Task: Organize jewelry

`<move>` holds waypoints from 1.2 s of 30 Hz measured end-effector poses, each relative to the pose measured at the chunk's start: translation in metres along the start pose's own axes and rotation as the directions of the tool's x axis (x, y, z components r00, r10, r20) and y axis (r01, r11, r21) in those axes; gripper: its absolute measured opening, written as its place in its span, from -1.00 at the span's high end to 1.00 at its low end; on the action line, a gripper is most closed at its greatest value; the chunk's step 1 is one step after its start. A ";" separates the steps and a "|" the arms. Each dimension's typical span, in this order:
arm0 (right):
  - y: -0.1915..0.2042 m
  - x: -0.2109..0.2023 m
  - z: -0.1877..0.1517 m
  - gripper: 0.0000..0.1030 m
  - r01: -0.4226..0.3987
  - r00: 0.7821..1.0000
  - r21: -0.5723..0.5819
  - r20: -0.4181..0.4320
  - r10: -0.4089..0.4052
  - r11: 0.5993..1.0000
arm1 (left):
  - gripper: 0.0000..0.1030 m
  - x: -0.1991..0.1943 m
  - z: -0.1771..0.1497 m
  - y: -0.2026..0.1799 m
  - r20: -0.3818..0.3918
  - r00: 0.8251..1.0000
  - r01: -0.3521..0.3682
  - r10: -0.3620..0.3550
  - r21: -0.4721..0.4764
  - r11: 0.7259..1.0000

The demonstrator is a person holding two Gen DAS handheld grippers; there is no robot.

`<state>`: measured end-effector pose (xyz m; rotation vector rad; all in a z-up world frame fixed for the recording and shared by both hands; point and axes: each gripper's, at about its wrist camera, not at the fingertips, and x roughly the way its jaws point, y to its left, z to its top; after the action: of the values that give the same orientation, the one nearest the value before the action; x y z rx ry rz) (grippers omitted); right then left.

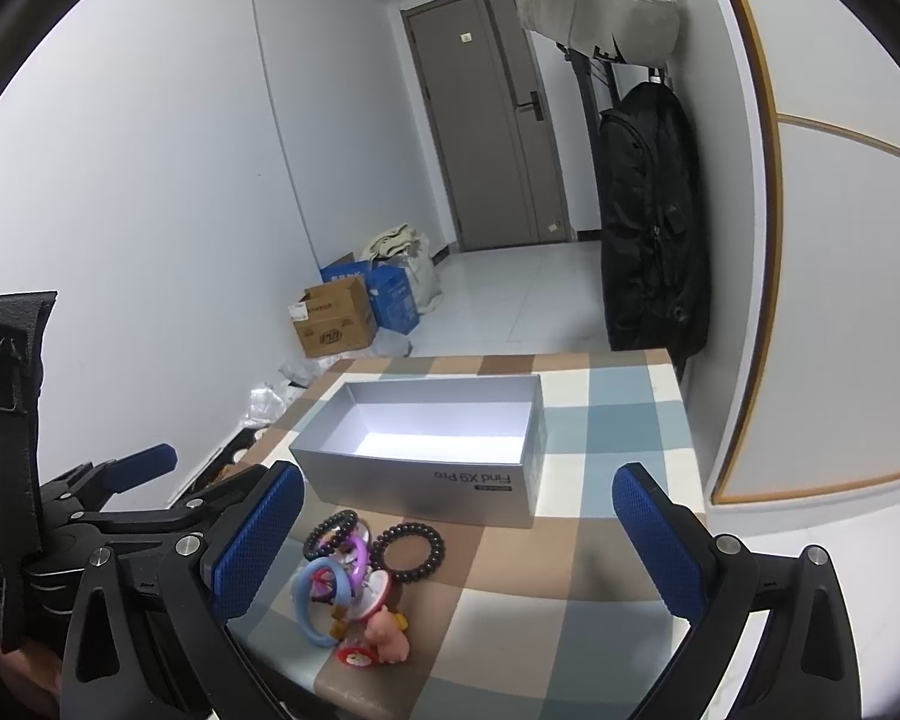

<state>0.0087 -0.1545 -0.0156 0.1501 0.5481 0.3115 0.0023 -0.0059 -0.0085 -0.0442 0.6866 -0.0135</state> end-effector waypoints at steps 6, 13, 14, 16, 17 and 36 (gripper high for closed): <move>-0.001 0.000 0.001 -1.00 0.000 1.000 0.011 -0.004 0.000 1.000 | -0.98 0.000 0.000 0.000 -0.004 1.000 -0.002 0.002 0.001 1.000; 0.000 -0.001 0.001 -1.00 0.000 1.000 0.006 -0.006 0.000 1.000 | -0.98 -0.002 -0.001 -0.003 0.009 1.000 -0.025 0.025 0.015 1.000; 0.000 0.000 0.000 -1.00 0.001 1.000 0.005 -0.007 -0.001 1.000 | -0.98 -0.001 -0.001 -0.002 0.009 1.000 -0.026 0.026 0.014 1.000; 0.000 0.000 0.000 -1.00 0.003 1.000 0.005 -0.006 -0.003 1.000 | -0.98 -0.001 -0.001 -0.002 0.006 1.000 -0.023 0.023 0.014 1.000; -0.001 0.000 0.000 -1.00 0.004 1.000 0.007 -0.006 -0.004 1.000 | -0.98 -0.001 -0.001 -0.002 0.003 1.000 -0.022 0.022 0.014 1.000; -0.001 0.005 -0.002 -1.00 -0.003 1.000 0.006 -0.028 0.003 1.000 | -0.98 0.005 -0.003 0.002 -0.040 0.999 0.023 -0.023 0.004 1.000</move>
<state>0.0118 -0.1540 -0.0201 0.1528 0.5763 0.3151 0.0047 -0.0045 -0.0138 -0.0475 0.7265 -0.0378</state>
